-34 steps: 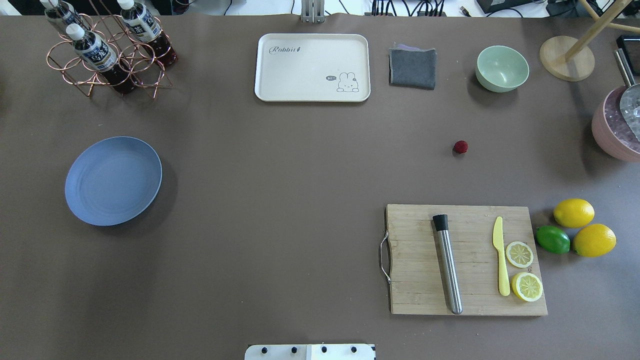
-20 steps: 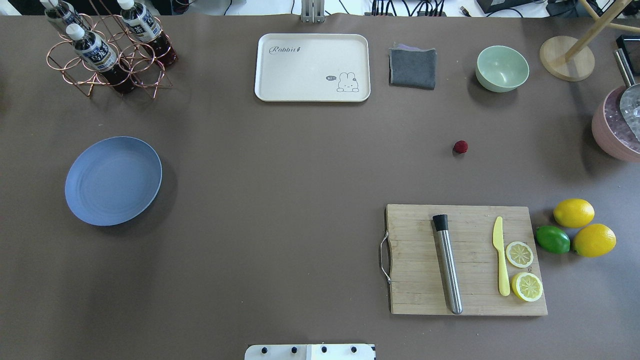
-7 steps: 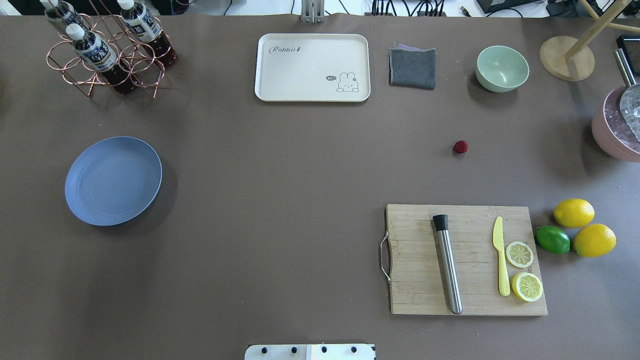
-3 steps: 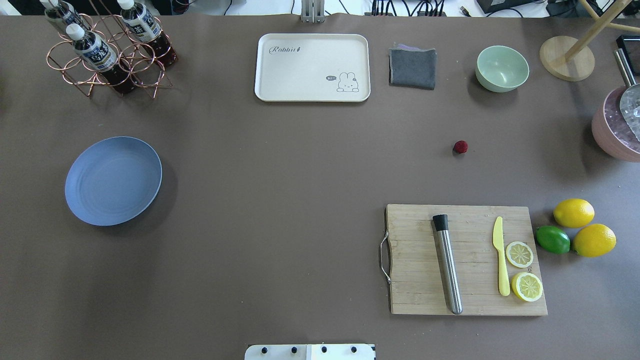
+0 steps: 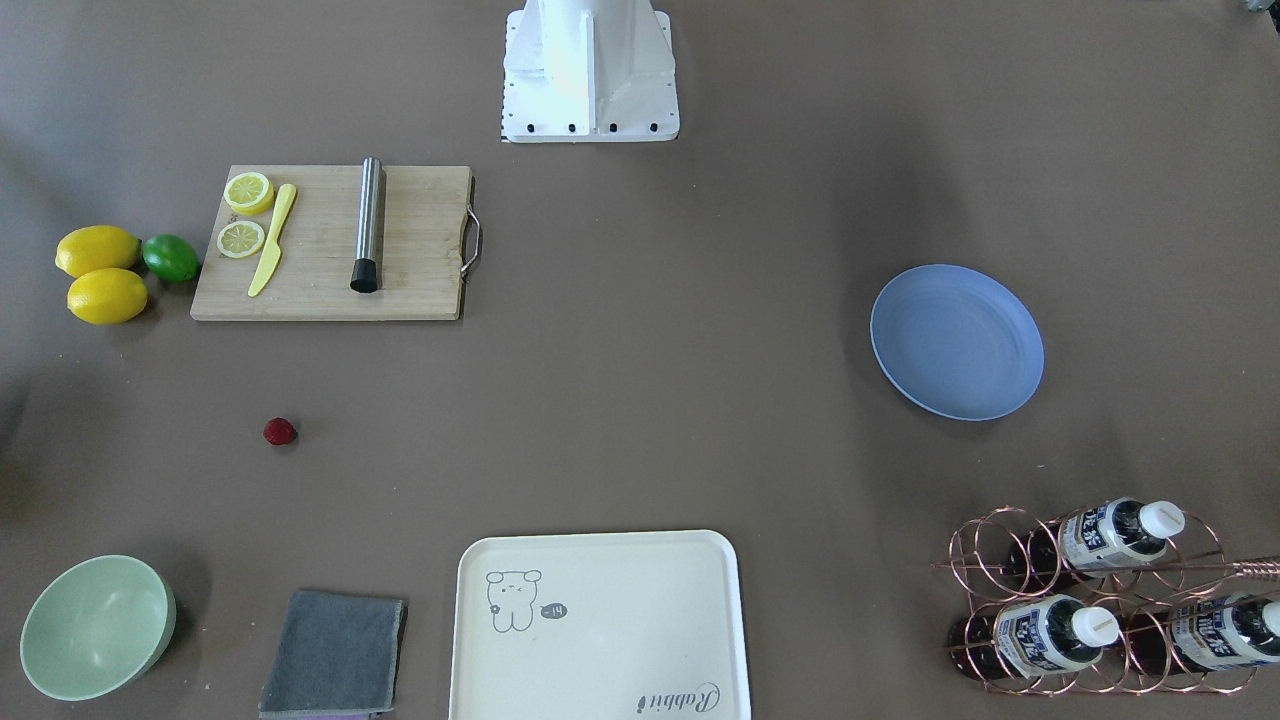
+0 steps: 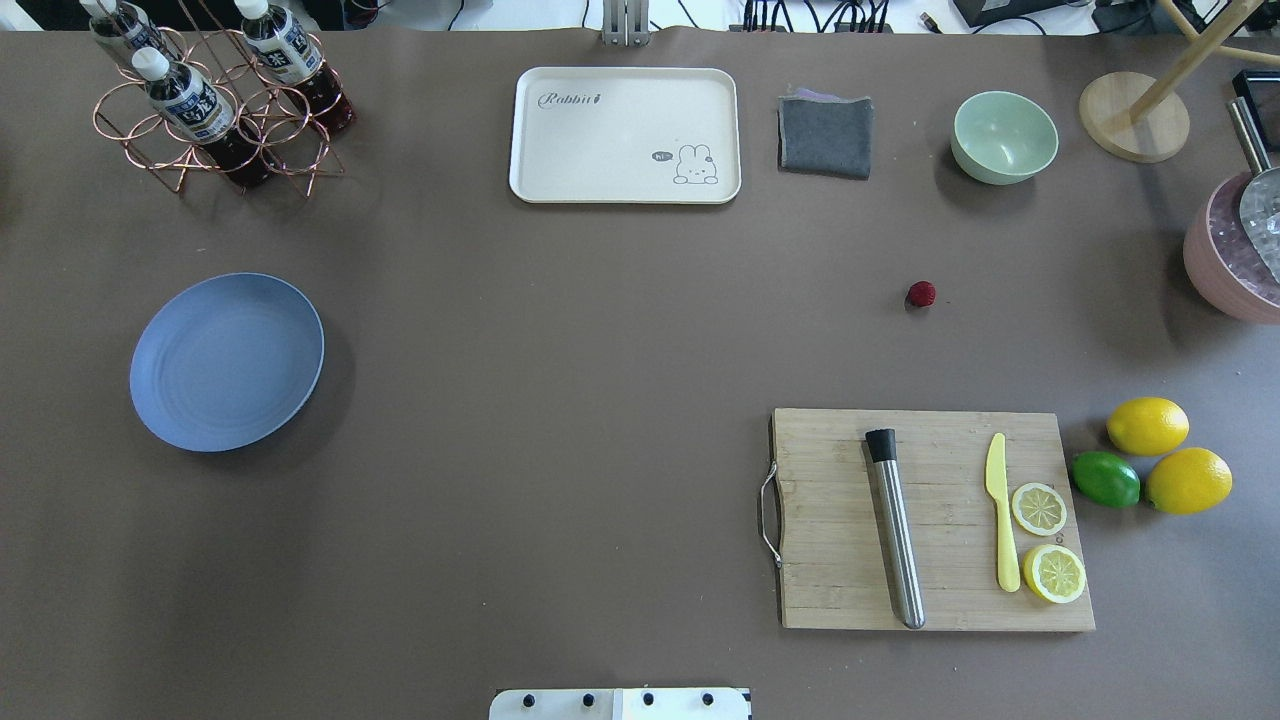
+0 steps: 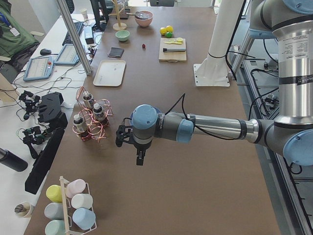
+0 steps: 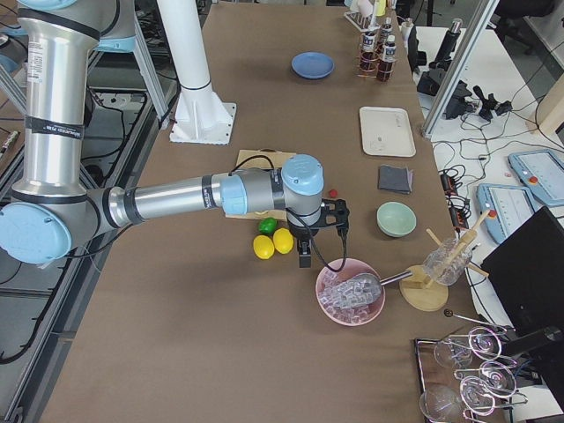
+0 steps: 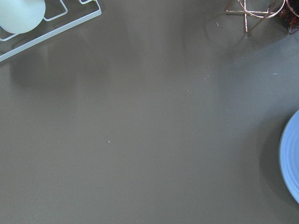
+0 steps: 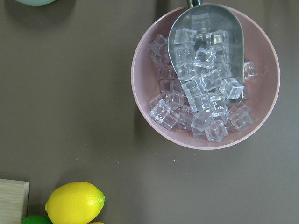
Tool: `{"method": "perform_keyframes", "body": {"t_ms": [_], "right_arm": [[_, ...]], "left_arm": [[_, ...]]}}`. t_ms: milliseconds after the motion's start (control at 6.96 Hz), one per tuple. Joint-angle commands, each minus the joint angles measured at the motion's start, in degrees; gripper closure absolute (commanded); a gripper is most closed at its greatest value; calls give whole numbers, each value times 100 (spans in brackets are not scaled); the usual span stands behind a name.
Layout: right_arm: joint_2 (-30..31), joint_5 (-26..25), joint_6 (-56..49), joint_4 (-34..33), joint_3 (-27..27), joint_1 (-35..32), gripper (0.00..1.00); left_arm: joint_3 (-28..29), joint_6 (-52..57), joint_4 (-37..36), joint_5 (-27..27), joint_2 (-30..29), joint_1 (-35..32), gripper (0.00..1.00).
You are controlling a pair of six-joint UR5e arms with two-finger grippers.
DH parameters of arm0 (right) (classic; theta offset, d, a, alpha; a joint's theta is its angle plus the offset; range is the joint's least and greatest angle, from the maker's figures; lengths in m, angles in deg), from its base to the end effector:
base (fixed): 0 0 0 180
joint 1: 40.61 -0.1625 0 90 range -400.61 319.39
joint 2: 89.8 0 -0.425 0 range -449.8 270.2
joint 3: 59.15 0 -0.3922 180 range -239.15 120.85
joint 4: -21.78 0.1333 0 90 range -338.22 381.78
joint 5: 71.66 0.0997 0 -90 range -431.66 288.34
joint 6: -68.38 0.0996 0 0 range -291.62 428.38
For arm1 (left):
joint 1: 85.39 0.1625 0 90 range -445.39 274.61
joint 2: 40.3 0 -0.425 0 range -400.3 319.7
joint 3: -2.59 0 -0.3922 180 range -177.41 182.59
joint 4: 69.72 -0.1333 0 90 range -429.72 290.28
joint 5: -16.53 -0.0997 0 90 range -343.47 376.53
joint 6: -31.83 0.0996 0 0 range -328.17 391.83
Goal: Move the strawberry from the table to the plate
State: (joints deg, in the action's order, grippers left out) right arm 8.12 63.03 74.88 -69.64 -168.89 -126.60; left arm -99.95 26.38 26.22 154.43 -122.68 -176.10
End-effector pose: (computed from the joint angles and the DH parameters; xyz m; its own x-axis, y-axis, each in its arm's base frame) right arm 0.0326 -0.4395 0.5548 0.7036 -0.0642 0.7077 -0.0109 0.9948 0.1011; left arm -0.0649 -0.4441 0.5969 0.6679 0.0376 -0.7433 0.0759 0.9901 0.1183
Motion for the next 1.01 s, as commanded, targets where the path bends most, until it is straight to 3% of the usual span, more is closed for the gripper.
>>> {"method": "perform_keyframes", "body": {"t_ms": [0, 862], "right_arm": [[-36, 5, 0, 11, 14, 12, 0], [-10, 4, -9, 19, 285, 13, 0]], "left_arm": [[7, 0, 4, 0, 56, -8, 2], [16, 0, 22, 0, -207, 9, 2]]}}
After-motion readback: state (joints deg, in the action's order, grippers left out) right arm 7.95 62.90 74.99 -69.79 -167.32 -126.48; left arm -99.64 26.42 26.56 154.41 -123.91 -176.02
